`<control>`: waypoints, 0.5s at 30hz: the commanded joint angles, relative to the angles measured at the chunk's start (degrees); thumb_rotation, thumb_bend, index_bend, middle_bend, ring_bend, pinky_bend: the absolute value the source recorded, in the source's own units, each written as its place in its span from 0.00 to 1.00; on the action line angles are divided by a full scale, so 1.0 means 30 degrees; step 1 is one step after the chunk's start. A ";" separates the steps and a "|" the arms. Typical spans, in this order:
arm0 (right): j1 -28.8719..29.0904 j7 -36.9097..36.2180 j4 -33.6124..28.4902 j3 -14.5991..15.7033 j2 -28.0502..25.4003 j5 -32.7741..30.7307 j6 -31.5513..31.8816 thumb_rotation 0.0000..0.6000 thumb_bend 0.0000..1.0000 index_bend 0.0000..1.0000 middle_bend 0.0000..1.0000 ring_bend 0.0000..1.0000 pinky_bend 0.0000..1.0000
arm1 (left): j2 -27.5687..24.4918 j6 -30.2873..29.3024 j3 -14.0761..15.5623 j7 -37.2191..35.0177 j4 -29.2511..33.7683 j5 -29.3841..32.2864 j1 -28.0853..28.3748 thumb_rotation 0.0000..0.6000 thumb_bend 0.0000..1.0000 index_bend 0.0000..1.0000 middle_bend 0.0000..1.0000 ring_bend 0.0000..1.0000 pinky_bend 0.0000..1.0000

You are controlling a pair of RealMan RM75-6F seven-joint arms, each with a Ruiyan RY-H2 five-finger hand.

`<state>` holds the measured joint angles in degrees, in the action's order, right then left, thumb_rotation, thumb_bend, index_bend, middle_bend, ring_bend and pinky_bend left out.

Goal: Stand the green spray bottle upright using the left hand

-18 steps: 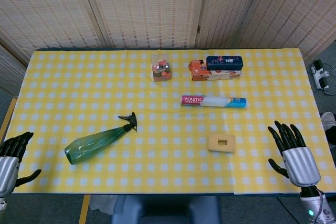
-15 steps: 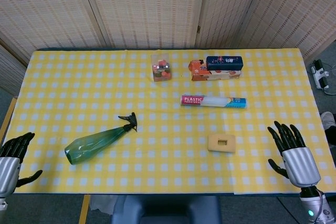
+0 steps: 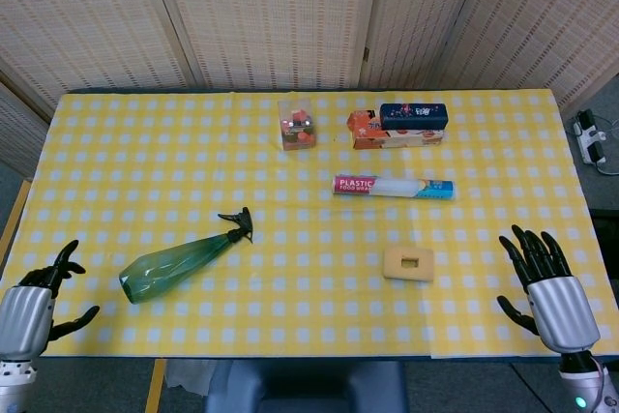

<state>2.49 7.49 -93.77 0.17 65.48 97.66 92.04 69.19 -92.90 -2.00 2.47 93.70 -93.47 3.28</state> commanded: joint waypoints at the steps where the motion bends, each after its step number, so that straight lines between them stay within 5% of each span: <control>1: -0.0046 0.0112 -0.0094 -0.0086 0.0011 -0.0092 0.0020 1.00 0.26 0.00 0.00 0.00 0.00 | 0.0956 0.0709 -0.0335 0.1659 0.2413 0.0299 0.0545 1.00 0.15 0.15 0.94 0.93 0.89; 4: -0.0122 -0.0230 -0.0316 -0.0146 -0.0195 -0.0099 0.0223 1.00 0.26 0.00 0.00 0.00 0.00 | 0.0675 0.2210 -0.0448 0.4142 0.4553 0.1560 0.1020 1.00 0.15 0.18 1.00 1.00 0.99; 9: -0.0363 -0.0889 -0.0496 -0.0326 -0.0547 -0.0310 0.0718 1.00 0.26 0.00 0.00 0.00 0.00 | 0.1498 0.3767 -0.1145 0.8057 0.6316 0.3163 0.2107 1.00 0.15 0.18 1.00 1.00 1.00; 15: -0.0637 -0.1819 -0.0621 -0.0544 -0.1048 -0.0730 0.1131 1.00 0.26 0.00 0.00 0.00 0.00 | 0.2248 0.5360 -0.2908 1.1439 0.7826 0.7528 0.3850 1.00 0.15 0.24 1.00 1.00 1.00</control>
<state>0.77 2.33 -95.65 -1.31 62.57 95.74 95.24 74.12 -80.46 -7.18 29.72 113.06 -77.63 10.89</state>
